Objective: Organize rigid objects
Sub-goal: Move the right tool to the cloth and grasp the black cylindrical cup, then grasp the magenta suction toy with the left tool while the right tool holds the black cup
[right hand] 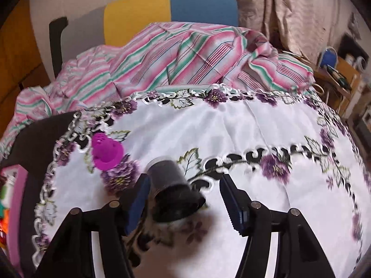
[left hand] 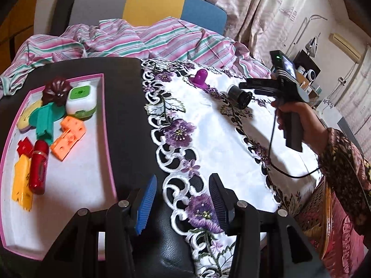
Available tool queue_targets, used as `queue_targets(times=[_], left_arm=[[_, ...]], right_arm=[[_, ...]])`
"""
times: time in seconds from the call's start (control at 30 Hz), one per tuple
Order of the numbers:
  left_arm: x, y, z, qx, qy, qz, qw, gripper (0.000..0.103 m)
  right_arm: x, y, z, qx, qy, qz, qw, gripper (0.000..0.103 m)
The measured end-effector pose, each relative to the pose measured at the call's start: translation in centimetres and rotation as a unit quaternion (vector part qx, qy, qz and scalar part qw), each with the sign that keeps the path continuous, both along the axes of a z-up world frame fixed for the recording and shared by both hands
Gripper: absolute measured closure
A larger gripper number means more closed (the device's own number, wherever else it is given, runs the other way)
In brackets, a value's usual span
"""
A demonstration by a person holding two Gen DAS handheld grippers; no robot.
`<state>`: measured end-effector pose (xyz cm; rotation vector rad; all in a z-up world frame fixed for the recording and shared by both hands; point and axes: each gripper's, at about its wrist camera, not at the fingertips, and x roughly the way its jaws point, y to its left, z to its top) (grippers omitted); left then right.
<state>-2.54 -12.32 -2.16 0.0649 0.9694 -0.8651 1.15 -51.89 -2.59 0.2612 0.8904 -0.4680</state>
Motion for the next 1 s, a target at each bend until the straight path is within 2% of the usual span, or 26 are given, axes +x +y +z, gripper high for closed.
queue_targets(times=[0.07,0.2,0.3,0.37,0.57,0.7,0.83,1.0], left_arm=[[0.1,-0.7,0.0,0.003,0.000,-0.005,1.0000,0.056],[0.3,-2.1,-0.2,0.005,0.003,-0.013,0.9999,0.056],[0.5,-3.6,-0.3,0.004,0.008,-0.020,0.9998,0.056],[0.6,-4.6,-0.3,0.002,0.009,-0.025,0.9996,0.056],[1.8,-7.9,0.3,0.006,0.006,-0.035,0.9994,0.056],[3.4,-10.6,0.9,0.006,0.003,-0.034,0.9994,0.056],[5.4,-14.4,0.8,0.026,0.000,-0.038,0.9989,0.054],[8.6,-18.9,-0.1,0.056,0.000,-0.032,0.9979,0.046]], right_arm=[[0.6,-0.6,-0.7,0.016,-0.002,0.005,1.000,0.040],[1.1,-1.0,-2.3,0.049,0.021,0.014,0.998,0.040],[1.1,-1.0,-3.4,0.043,0.060,0.014,0.997,0.045],[0.7,-1.1,-3.2,0.052,0.060,0.013,0.997,0.045],[-1.3,-2.7,-2.9,0.162,0.036,-0.032,0.986,0.045],[-2.0,-3.0,-3.3,0.180,0.047,-0.052,0.981,0.045],[-2.4,-3.6,-3.6,0.202,0.046,-0.064,0.976,0.045],[-2.2,-3.6,-3.3,0.180,0.058,-0.064,0.980,0.045]])
